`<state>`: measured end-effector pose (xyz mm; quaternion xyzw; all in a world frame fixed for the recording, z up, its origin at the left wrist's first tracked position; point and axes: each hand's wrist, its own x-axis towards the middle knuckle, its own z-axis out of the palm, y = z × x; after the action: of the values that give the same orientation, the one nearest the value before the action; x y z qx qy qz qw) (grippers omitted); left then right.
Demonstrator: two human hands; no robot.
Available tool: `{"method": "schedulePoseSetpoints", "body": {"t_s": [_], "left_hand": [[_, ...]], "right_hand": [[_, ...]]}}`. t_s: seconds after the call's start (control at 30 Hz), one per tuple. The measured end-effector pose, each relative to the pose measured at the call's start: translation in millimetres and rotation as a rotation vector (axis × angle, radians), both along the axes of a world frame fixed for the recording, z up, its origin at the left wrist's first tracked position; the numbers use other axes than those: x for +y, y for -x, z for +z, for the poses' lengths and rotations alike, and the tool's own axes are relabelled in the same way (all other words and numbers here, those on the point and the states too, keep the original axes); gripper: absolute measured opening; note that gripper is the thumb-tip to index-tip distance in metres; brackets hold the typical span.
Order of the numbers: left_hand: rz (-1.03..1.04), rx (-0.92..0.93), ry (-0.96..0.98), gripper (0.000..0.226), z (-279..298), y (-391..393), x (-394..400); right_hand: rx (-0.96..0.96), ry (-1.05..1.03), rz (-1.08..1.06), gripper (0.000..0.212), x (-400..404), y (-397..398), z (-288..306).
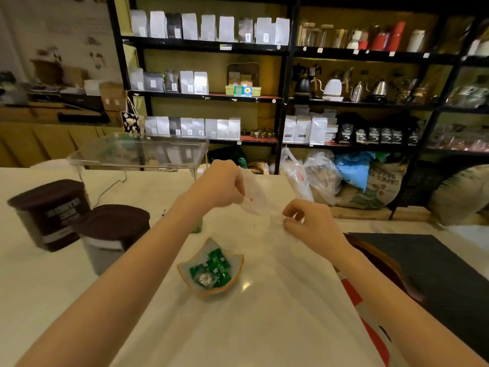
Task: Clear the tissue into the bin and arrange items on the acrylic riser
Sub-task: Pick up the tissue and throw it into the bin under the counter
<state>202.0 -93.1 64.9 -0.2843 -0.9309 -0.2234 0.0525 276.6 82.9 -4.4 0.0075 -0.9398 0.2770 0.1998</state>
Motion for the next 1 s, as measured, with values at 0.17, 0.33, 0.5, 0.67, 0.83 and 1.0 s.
{"method": "schedulePoseSetpoints", "body": {"t_s": [0.17,0.33,0.5,0.67,0.83,1.0], "left_hand": [[-0.102,-0.044,0.029,0.008,-8,-84,-66],[-0.191,-0.131,0.081,0.008,-30,-167,-132],[-0.215,-0.246,0.105,0.005,-80,-218,-174],[-0.188,-0.477,0.113,0.008,-161,-239,-197],[-0.130,-0.641,0.129,0.012,-259,-238,-205],[-0.023,-0.759,0.124,0.015,-382,-244,-208]], "right_hand": [[0.042,0.053,-0.036,0.008,-48,-71,-6],[0.055,0.155,-0.094,0.007,-107,-140,-22],[-0.043,0.271,-0.030,0.008,-163,-192,-46],[-0.196,0.370,0.049,0.008,-193,-220,-104],[-0.384,0.464,-0.043,0.018,-205,-230,-200],[-0.545,0.503,-0.183,0.006,-208,-231,-321]]}}
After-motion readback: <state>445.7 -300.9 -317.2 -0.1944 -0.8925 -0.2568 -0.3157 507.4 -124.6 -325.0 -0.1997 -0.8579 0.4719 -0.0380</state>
